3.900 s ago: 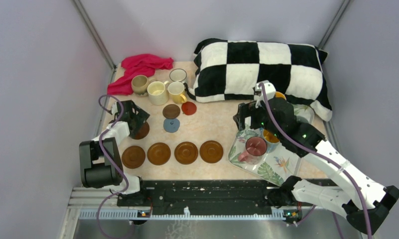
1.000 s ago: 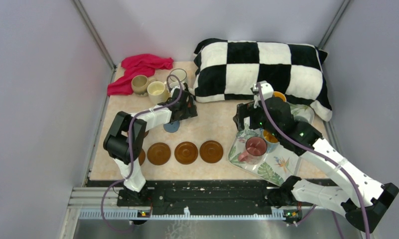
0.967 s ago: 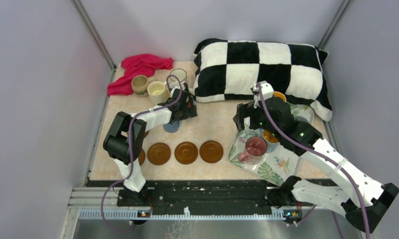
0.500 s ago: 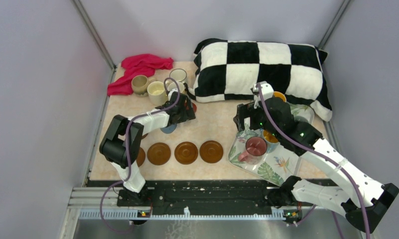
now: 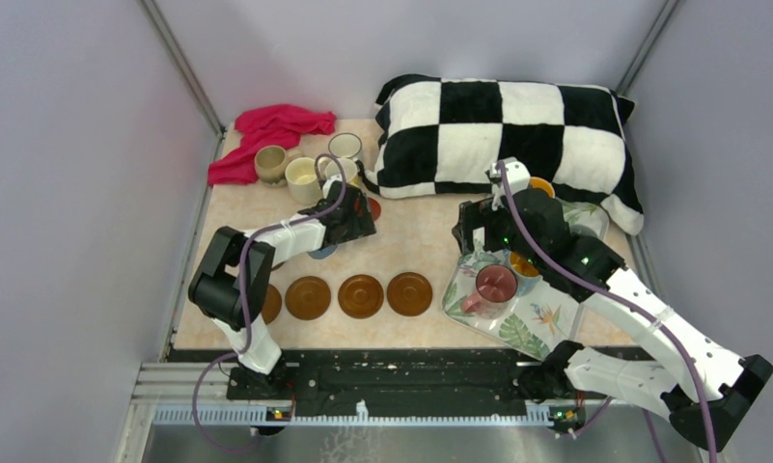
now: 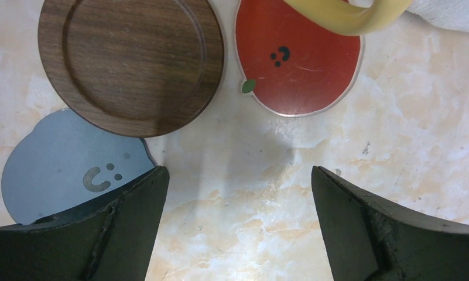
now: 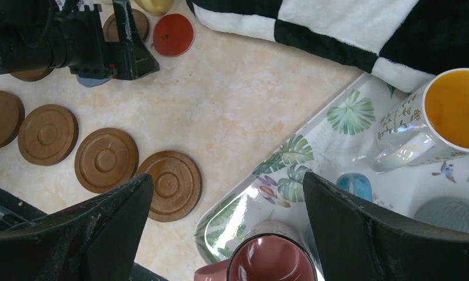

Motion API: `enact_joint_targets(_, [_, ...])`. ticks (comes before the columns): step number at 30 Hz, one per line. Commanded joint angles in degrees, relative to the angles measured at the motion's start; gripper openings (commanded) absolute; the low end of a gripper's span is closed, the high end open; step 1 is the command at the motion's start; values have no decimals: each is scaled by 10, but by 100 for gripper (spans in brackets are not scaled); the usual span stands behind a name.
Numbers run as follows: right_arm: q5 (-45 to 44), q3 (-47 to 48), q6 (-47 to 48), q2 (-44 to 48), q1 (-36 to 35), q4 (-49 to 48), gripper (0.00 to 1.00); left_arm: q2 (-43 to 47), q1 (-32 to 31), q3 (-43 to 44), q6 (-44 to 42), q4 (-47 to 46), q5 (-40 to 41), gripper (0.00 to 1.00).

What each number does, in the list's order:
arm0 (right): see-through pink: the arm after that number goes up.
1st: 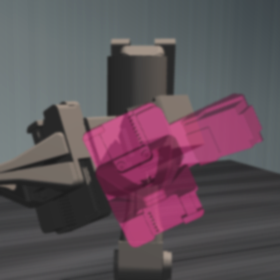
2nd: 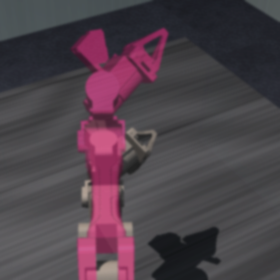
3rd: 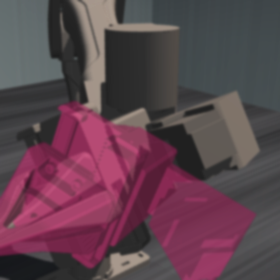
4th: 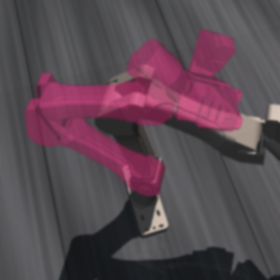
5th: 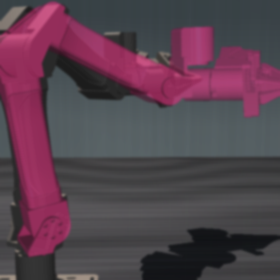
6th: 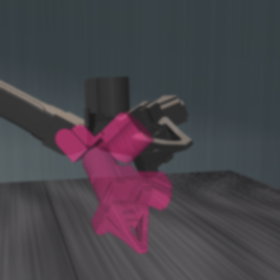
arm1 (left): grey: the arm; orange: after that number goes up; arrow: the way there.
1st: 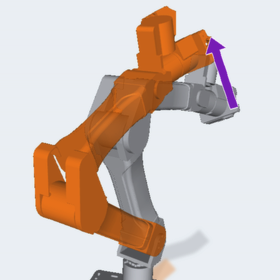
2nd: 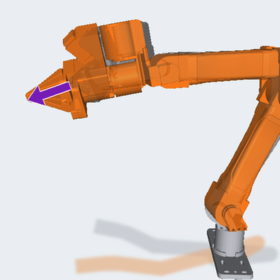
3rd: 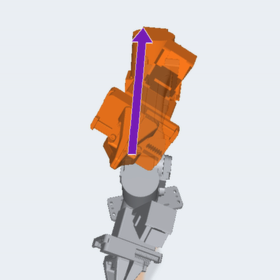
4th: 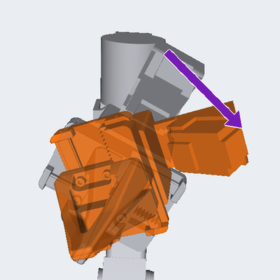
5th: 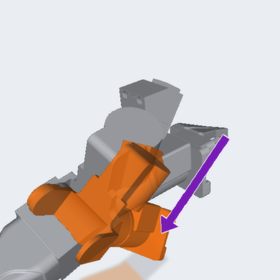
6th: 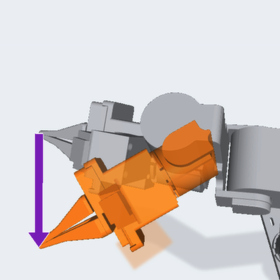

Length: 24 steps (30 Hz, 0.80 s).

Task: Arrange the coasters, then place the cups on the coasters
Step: Move the coaster to the center of the board.

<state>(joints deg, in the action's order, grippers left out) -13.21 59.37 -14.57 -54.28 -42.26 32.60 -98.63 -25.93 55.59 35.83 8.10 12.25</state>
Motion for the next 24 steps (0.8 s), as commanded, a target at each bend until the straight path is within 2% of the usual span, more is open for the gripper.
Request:
enact_joint_targets(1, [1,24,1,7,-2,-13,99,22,-1,-18,2,11,11,98])
enact_joint_targets(24, [0,21,0,6,-3,-14,99,40,7,-38,-2,2,7,98])
